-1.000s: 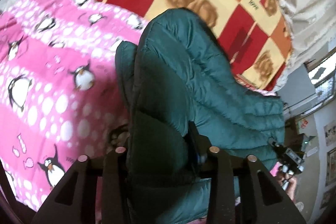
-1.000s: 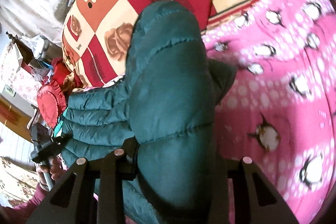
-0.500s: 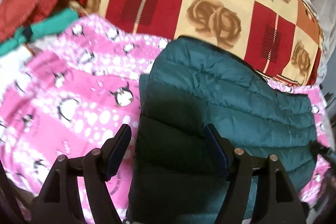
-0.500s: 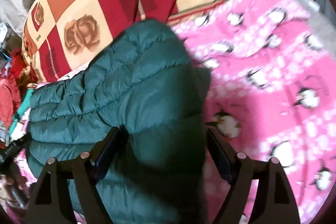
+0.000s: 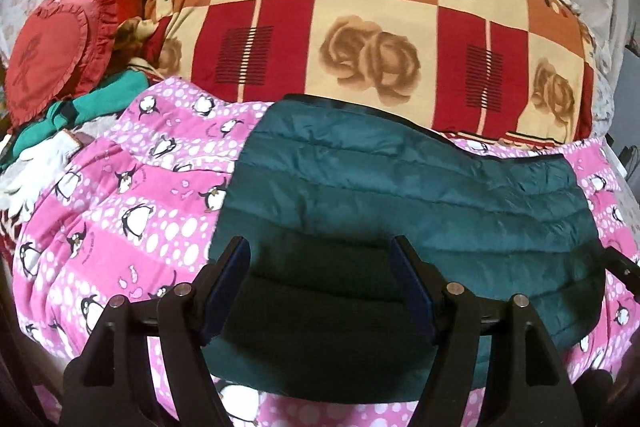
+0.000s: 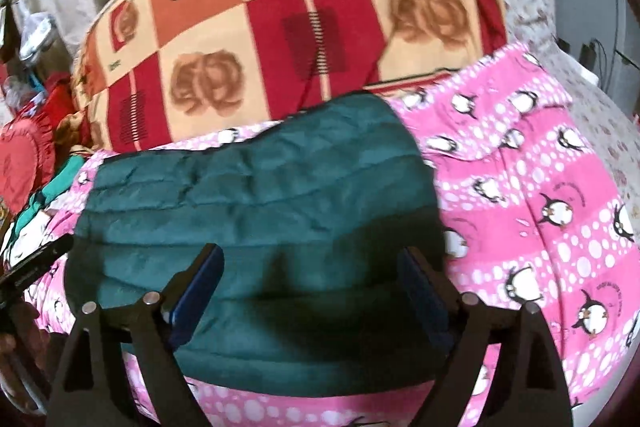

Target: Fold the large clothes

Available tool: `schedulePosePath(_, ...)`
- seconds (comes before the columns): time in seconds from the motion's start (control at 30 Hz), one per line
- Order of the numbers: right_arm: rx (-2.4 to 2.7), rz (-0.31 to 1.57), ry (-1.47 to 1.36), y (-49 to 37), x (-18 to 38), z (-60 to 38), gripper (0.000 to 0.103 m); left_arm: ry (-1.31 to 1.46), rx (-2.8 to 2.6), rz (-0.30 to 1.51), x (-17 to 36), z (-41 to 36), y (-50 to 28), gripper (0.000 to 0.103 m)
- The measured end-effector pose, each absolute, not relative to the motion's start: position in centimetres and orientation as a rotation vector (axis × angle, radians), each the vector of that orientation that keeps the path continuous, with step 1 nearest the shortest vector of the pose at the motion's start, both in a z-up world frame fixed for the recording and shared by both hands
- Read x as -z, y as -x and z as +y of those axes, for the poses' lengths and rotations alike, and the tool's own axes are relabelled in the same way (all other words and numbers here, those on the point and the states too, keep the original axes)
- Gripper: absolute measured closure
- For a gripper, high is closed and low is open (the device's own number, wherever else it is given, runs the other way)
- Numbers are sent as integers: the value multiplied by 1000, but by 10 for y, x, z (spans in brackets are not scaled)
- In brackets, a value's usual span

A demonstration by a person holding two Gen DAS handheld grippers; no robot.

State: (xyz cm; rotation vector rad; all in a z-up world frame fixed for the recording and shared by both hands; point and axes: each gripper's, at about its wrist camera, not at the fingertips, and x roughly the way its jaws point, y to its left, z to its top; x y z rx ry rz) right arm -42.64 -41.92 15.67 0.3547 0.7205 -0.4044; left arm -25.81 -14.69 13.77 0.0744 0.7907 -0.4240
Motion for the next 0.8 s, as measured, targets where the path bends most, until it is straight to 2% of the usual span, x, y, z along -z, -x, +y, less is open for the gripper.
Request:
schedulePosePath(0.33,403,715,-288,408,-154,-370,9,-118,437,748,-142,-164,281,60)
schedulePosePath(0.8,395,724,-272,400,-151,-355,5,-165,391,683,-146,-172,292,60)
